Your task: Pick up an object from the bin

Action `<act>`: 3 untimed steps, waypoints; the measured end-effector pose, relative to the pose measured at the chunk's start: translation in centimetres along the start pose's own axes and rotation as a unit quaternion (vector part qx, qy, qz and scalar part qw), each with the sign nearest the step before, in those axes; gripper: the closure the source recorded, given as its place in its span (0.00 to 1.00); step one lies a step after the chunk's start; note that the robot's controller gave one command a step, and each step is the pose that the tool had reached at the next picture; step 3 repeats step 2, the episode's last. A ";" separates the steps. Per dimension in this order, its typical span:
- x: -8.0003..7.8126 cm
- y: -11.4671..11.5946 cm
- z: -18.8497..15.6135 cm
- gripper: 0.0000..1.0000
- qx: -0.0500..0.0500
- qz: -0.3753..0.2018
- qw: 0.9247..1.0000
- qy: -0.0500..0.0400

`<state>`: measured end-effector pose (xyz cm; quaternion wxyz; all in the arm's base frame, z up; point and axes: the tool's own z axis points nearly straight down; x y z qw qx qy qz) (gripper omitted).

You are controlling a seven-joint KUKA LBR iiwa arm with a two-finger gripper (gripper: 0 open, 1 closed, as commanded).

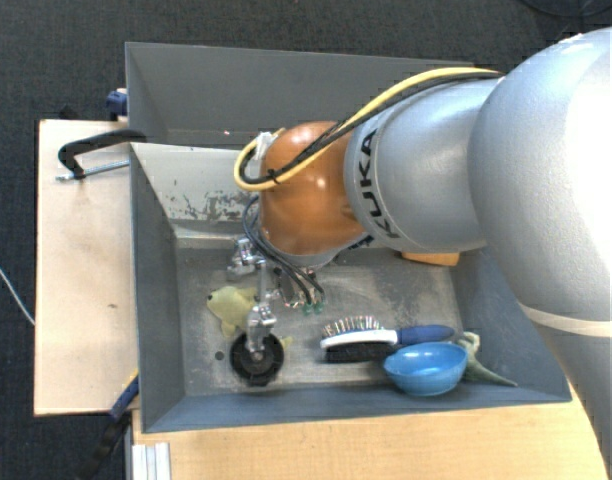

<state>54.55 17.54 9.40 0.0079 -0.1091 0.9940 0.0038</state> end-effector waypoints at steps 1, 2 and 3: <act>0.4 -0.2 0.6 1.00 0.001 0.001 1.000 0.007; -0.1 1.5 -14.8 1.00 0.002 -0.048 0.999 0.001; -0.1 1.5 -14.8 1.00 0.002 -0.048 0.999 0.001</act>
Offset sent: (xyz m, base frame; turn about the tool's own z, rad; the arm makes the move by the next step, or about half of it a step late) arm 0.0000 0.0000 0.0000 0.0000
